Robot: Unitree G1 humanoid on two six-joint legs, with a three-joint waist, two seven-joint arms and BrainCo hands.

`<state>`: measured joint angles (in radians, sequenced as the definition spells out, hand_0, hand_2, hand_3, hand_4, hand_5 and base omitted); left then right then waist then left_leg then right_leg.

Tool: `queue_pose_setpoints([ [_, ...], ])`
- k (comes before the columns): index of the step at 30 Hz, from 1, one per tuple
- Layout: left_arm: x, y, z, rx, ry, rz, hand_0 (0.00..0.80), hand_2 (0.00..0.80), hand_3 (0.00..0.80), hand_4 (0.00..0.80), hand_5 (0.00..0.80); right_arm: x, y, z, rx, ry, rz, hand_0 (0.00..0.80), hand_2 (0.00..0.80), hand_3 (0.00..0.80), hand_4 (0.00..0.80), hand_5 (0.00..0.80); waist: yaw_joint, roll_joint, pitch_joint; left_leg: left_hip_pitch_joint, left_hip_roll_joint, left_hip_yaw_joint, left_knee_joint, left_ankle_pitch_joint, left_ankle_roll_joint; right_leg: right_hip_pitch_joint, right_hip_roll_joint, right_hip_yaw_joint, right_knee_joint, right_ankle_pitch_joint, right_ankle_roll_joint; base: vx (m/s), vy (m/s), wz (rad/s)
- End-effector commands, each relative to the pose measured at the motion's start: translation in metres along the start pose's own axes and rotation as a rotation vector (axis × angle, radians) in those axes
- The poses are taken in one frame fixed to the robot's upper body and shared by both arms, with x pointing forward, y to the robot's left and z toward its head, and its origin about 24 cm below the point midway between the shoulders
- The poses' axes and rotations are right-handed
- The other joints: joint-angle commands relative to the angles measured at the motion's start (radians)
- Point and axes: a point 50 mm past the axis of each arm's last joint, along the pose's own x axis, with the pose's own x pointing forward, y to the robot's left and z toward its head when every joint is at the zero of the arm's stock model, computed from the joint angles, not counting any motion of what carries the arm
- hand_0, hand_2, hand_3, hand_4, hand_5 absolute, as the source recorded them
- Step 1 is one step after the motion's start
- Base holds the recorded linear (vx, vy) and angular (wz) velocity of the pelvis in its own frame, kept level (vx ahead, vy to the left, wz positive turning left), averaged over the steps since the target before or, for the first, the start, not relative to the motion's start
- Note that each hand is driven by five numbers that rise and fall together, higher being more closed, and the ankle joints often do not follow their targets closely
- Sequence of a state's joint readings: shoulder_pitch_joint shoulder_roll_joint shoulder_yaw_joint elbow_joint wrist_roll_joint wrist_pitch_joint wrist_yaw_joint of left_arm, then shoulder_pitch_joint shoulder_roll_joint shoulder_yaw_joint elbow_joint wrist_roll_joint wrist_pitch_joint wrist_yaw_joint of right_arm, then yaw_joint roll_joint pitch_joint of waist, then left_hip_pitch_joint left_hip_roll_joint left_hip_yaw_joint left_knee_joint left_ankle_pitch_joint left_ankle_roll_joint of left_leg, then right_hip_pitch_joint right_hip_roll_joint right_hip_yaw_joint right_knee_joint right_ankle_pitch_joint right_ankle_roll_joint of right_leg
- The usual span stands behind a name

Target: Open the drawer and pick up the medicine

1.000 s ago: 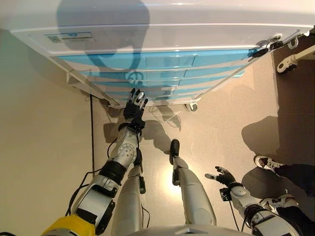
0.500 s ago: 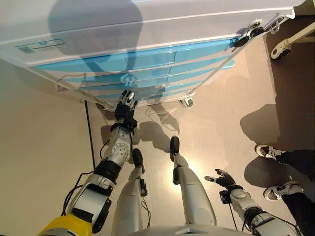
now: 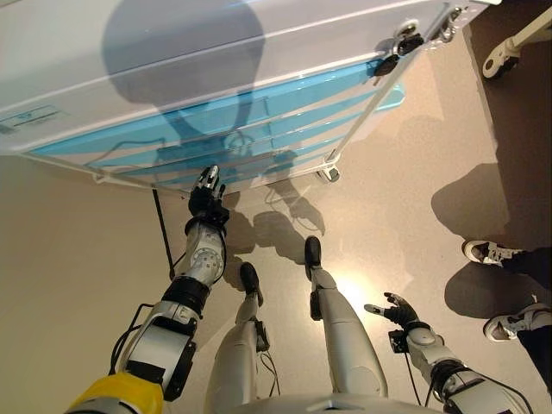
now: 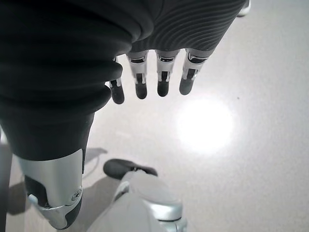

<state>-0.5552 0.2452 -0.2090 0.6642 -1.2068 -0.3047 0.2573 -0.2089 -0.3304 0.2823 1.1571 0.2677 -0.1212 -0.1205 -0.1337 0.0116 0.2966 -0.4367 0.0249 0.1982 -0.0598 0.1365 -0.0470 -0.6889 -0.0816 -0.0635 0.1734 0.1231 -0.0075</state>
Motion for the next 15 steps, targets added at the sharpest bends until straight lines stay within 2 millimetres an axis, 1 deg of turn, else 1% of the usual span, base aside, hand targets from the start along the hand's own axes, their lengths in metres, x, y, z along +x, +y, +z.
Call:
queue_pose_setpoints([
  [1,0.022,-0.112,0.093,-0.14,-0.328,-0.282,0.0,0.0,0.0,0.0,0.0,0.0,-0.022,0.001,0.005,0.001,-0.064,0.0,0.0,0.0,0.0,0.0,-0.058,0.035,0.018,0.011,0.051,-0.071,0.04,-0.017,-0.074,0.057,0.021,0.001,0.093,-0.132,0.128,-0.085,-0.053,-0.03],
  [2,0.022,-0.112,0.093,-0.14,-0.329,-0.283,0.0,0.0,0.0,0.0,0.0,0.001,-0.022,0.002,0.005,-0.001,-0.063,0.0,0.0,0.0,0.0,0.0,-0.059,0.032,0.025,-0.002,0.053,-0.062,0.047,0.004,-0.07,0.047,0.021,-0.003,0.091,-0.106,0.122,0.035,-0.072,-0.02],
  [3,0.024,-0.112,0.1,-0.141,-0.344,-0.269,0.0,0.0,0.0,0.0,0.0,0.001,-0.021,0.002,0.008,-0.005,-0.064,0.0,0.0,0.0,0.0,0.0,-0.062,0.024,0.025,-0.004,0.056,-0.064,0.05,0.0,-0.071,0.041,0.024,-0.003,0.093,-0.105,0.122,0.029,-0.038,0.01],
  [4,0.024,-0.112,0.102,-0.143,-0.348,-0.265,0.0,0.0,0.0,0.0,0.0,0.001,-0.02,0.001,0.009,-0.003,-0.062,0.0,0.0,0.0,0.0,0.0,-0.063,0.025,0.017,0.007,0.056,-0.073,0.046,-0.022,-0.076,0.048,0.026,0.002,0.095,-0.131,0.128,0.144,-0.033,0.01],
  [8,0.025,-0.12,0.114,-0.161,-0.378,-0.276,0.0,0.0,0.0,0.0,0.0,0.001,-0.019,0.001,0.016,-0.002,-0.061,0.0,0.0,0.0,0.0,0.0,-0.069,0.014,0.014,0.002,0.063,-0.075,0.05,-0.026,-0.077,0.039,0.03,0.001,0.101,-0.136,0.128,0.048,-0.014,-0.06],
  [11,0.024,-0.125,0.115,-0.182,-0.382,-0.291,0.0,0.0,0.0,0.0,0.0,0.0,-0.018,-0.001,0.021,0.006,-0.058,0.0,0.0,0.0,0.0,0.0,-0.071,0.01,0.012,-0.004,0.064,-0.081,0.053,-0.026,-0.077,0.036,0.03,-0.002,0.103,-0.138,0.126,0.008,-0.008,0.04],
  [13,0.021,-0.131,0.114,-0.205,-0.38,-0.314,0.0,0.0,0.0,0.0,0.0,0.0,-0.017,-0.001,0.022,0.009,-0.057,0.0,0.0,0.0,0.0,0.0,-0.072,0.008,0.012,-0.01,0.065,-0.085,0.054,-0.026,-0.077,0.032,0.03,-0.006,0.102,-0.138,0.125,0.0,0.0,0.0],
  [15,0.021,-0.132,0.111,-0.225,-0.368,-0.318,0.0,0.0,0.0,0.0,0.0,0.0,-0.016,-0.002,0.018,0.015,-0.053,0.0,0.0,0.0,0.0,0.0,-0.071,0.005,0.011,-0.013,0.065,-0.088,0.058,-0.028,-0.077,0.031,0.029,-0.008,0.103,-0.139,0.124,0.0,0.0,0.0],
])
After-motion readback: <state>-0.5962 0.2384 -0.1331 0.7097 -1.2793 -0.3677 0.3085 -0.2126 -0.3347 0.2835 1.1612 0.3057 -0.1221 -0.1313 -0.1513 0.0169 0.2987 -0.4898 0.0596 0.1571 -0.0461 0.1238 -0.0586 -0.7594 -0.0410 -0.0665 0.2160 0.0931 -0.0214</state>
